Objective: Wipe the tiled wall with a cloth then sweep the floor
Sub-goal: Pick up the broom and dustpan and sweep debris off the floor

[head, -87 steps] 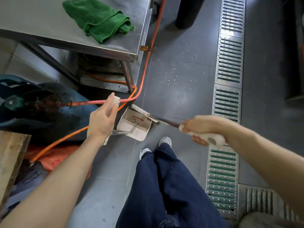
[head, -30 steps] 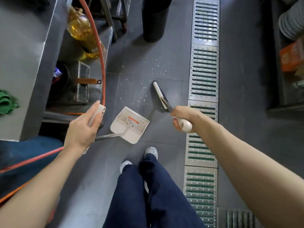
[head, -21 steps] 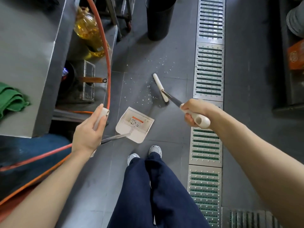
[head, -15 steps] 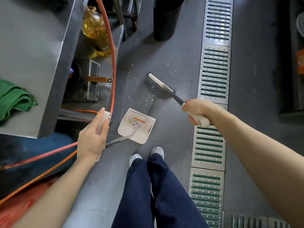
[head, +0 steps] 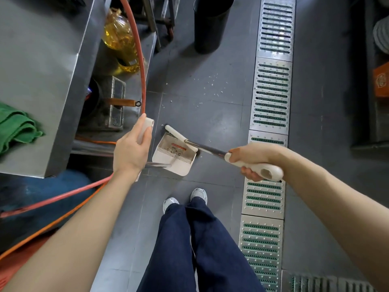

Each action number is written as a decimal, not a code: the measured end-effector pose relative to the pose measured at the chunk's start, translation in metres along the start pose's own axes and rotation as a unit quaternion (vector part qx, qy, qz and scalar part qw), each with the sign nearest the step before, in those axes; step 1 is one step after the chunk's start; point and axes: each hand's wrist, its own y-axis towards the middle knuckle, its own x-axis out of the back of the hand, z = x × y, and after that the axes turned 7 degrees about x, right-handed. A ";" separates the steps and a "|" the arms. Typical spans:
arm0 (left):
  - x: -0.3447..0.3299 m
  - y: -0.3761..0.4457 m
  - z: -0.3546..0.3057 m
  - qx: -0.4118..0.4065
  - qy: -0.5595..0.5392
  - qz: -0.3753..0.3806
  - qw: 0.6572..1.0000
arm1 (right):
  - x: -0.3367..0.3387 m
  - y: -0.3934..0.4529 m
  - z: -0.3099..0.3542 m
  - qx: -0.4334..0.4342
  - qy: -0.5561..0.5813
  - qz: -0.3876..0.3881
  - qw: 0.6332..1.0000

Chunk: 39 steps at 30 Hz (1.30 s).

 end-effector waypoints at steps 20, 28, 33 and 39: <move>0.030 -0.082 0.063 0.079 -0.052 -0.059 0.994 | -0.044 0.059 0.052 0.092 -0.225 -0.004 0.970; 0.036 -0.051 0.064 0.110 -0.087 -0.079 0.987 | -0.061 0.028 0.028 0.069 -0.333 0.086 0.936; 0.035 -0.054 0.063 0.090 -0.094 -0.068 0.989 | -0.029 0.001 0.039 0.011 -0.090 0.060 0.994; 0.044 -0.077 0.081 0.073 -0.082 -0.028 0.994 | -0.033 -0.016 0.010 0.019 0.000 0.014 1.000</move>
